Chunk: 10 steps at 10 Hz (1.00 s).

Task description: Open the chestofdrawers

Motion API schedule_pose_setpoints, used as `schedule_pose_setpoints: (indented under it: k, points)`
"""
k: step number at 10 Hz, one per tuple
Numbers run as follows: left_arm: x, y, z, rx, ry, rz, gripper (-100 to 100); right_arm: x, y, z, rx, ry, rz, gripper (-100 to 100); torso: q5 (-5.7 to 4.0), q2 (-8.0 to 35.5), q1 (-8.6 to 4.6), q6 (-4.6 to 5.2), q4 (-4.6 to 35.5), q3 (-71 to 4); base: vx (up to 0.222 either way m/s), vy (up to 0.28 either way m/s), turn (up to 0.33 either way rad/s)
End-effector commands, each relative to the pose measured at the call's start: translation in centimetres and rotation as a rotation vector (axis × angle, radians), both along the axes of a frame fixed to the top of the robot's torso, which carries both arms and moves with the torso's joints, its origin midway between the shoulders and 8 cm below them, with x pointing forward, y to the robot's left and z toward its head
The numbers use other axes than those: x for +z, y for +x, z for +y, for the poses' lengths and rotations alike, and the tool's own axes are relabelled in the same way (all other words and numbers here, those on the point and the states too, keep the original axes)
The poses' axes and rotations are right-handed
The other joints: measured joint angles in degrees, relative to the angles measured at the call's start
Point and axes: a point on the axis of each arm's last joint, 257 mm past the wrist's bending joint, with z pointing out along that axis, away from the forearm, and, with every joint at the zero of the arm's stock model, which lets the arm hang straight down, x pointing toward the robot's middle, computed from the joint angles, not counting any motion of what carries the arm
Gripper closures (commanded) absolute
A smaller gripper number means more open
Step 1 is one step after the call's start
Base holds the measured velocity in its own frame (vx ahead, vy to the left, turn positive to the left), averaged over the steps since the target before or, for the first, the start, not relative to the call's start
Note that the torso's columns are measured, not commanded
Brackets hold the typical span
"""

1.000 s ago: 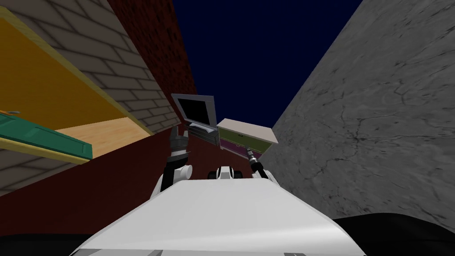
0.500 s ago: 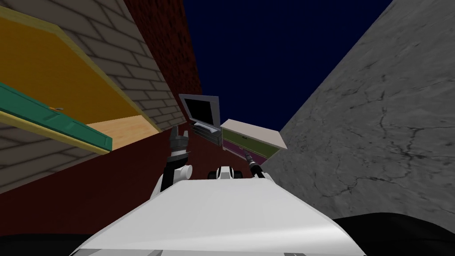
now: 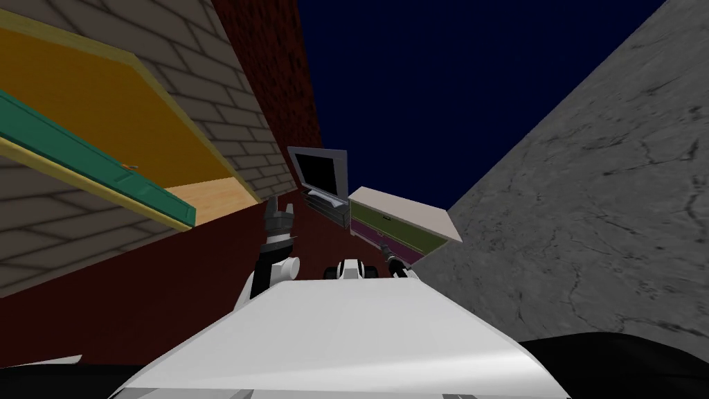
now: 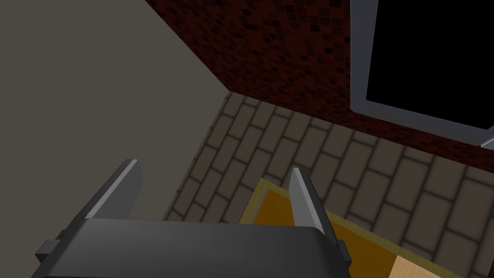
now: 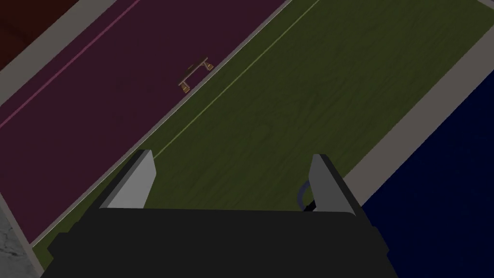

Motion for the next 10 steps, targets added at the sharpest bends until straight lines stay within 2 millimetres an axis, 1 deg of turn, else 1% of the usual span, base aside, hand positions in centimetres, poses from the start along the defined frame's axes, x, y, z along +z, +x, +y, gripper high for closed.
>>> schedule_pose_setpoints:
  k: [1, 2, 3, 4, 5, 6, 7, 8, 9, 10]
  points:
    - [0.0, 0.0, 0.0, 0.000, 0.000, 0.000, 0, -4.6, -3.3, -1.2, 0.009, -0.081, 0.140, -100, 0.01, -0.02, -0.07, 0.08, -0.02, -0.03, 0.081, 0.005, 0.229]
    - [0.0, 0.0, 0.0, 0.000, 0.000, 0.000, 0, -5.7, -4.3, -1.9, -0.006, -0.097, 0.184, -100, -0.01, -0.06, -0.08, 0.03, -0.02, -0.05, 0.071, 0.004, 0.137]
    - [0.0, 0.0, 0.0, 0.000, 0.000, 0.000, 0, -7.3, -5.7, -2.2, 0.010, -0.141, 0.240, -100, 0.00, 0.00, -0.08, 0.08, -0.02, -0.02, 0.081, 0.007, 0.262]
    - [0.0, 0.0, 0.0, 0.000, 0.000, 0.000, 0, -8.3, -6.9, -3.0, -0.003, -0.163, 0.283, -100, 0.00, -0.02, -0.06, 0.03, -0.01, -0.02, 0.075, 0.001, 0.142]
    - [0.0, 0.0, 0.0, 0.000, 0.000, 0.000, 0, -8.5, -7.2, -3.3, -0.011, -0.169, 0.298, -100, 0.00, 0.02, -0.06, 0.08, -0.01, -0.01, 0.037, 0.000, -0.020]
    - [0.0, 0.0, 0.0, 0.000, 0.000, 0.000, 0, -10.1, -9.0, -4.1, 0.004, -0.229, 0.363, -100, 0.00, 0.13, -0.06, 0.08, 0.02, 0.06, 0.054, -0.002, 0.235]
    - [0.0, 0.0, 0.0, 0.000, 0.000, 0.000, 0, -10.5, -9.7, -4.5, -0.006, -0.238, 0.389, -100, -0.01, 0.04, -0.07, 0.01, 0.01, 0.03, 0.058, -0.001, 0.150]
    - [0.0, 0.0, 0.0, 0.000, 0.000, 0.000, 0, -10.7, -10.0, -4.8, -0.013, -0.243, 0.401, -100, 0.00, 0.01, -0.06, 0.07, -0.01, -0.02, 0.026, 0.004, -0.010]
    - [0.0, 0.0, 0.0, 0.000, 0.000, 0.000, 0, -12.1, -11.9, -5.7, 0.003, -0.307, 0.465, -100, 0.01, 0.07, -0.05, 0.08, 0.00, 0.02, 0.044, 0.004, 0.273]
    - [0.0, 0.0, 0.0, 0.000, 0.000, 0.000, 0, -12.3, -12.6, -6.2, -0.010, -0.318, 0.490, -100, 0.00, 0.00, -0.05, 0.00, 0.00, 0.00, 0.052, -0.002, 0.153]
